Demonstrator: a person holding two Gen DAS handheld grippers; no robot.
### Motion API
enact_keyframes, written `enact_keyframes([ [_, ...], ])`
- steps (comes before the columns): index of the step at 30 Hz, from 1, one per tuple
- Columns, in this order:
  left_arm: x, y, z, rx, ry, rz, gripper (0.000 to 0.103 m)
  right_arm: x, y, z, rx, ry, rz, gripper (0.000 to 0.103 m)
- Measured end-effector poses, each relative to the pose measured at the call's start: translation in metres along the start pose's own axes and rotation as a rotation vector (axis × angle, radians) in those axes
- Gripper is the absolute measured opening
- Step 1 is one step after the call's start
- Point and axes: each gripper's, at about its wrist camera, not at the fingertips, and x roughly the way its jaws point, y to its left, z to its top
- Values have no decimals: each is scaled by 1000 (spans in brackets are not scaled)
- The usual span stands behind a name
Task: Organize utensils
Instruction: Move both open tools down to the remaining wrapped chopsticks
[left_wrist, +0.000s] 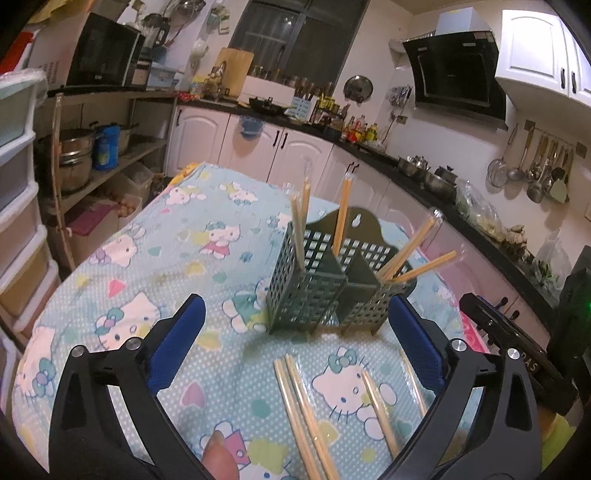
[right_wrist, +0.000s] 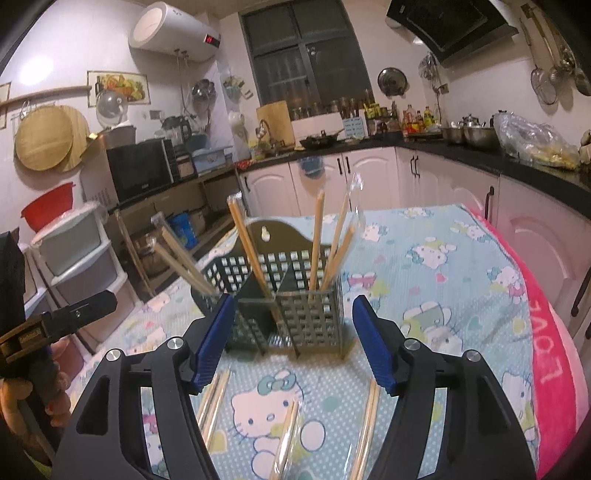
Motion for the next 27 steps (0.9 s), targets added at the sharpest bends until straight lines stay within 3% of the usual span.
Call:
enact_keyframes([
  [27,32,22,-50,25,170,81,91,33,11,-56,-85,241,15,64],
])
